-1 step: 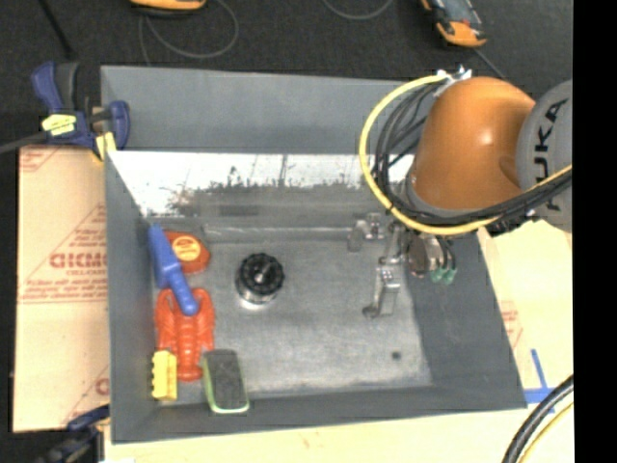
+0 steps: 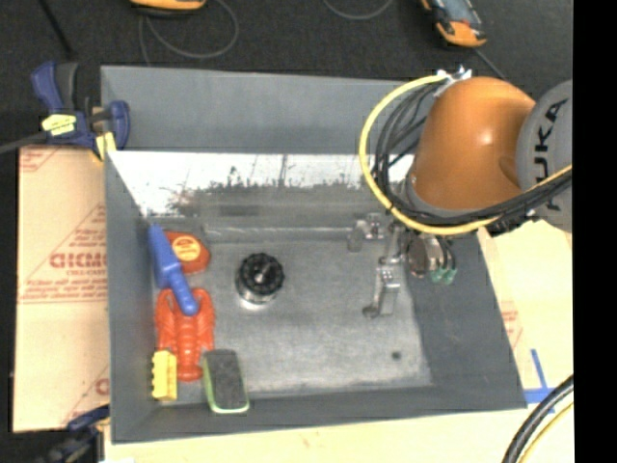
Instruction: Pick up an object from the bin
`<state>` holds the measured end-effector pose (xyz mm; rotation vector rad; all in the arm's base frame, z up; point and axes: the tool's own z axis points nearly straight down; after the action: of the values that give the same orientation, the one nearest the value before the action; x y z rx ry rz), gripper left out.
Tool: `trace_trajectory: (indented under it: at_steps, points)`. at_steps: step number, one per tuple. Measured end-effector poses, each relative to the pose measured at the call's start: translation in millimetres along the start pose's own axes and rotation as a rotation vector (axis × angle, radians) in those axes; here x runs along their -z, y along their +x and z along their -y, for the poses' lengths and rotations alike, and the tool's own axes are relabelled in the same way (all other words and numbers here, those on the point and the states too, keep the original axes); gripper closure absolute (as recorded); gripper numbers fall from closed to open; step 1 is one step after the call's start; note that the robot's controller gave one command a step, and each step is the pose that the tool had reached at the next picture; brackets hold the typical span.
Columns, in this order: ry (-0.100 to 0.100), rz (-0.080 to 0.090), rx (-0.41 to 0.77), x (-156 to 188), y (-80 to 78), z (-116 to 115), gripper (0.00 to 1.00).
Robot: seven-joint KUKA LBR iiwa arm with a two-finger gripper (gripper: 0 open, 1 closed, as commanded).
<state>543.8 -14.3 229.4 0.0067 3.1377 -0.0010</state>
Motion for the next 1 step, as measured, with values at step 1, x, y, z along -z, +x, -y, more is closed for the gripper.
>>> trace_trajectory:
  at_steps: [1]
  points:
    - [0.001,0.006,0.074,-42.9,-22.3,-22.2,0.00]
